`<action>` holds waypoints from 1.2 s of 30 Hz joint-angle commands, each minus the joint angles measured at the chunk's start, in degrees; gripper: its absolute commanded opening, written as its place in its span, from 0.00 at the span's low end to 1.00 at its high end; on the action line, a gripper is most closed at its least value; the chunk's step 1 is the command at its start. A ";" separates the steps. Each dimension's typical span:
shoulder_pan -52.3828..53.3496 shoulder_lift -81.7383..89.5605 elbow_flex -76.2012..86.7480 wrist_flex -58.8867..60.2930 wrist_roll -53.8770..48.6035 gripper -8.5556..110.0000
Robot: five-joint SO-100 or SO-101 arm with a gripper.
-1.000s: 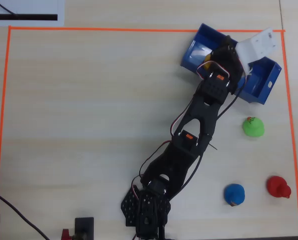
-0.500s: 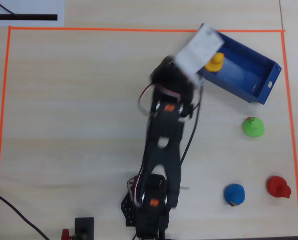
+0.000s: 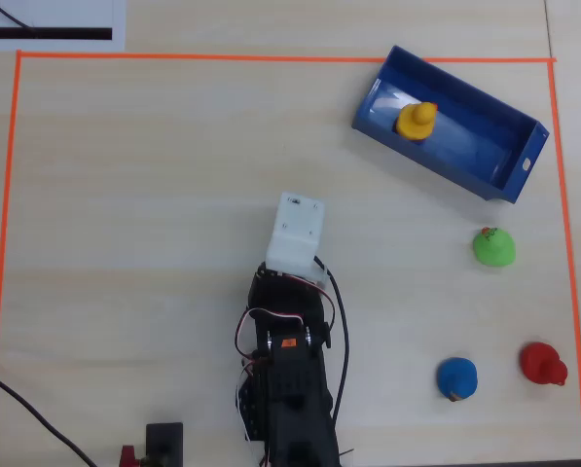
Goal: Grasp yellow duck and put it into box.
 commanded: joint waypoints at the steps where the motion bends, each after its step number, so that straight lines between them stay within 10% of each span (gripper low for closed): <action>1: 0.97 6.15 4.83 1.49 -1.76 0.07; 36: 0.00 6.15 10.37 4.75 -4.22 0.09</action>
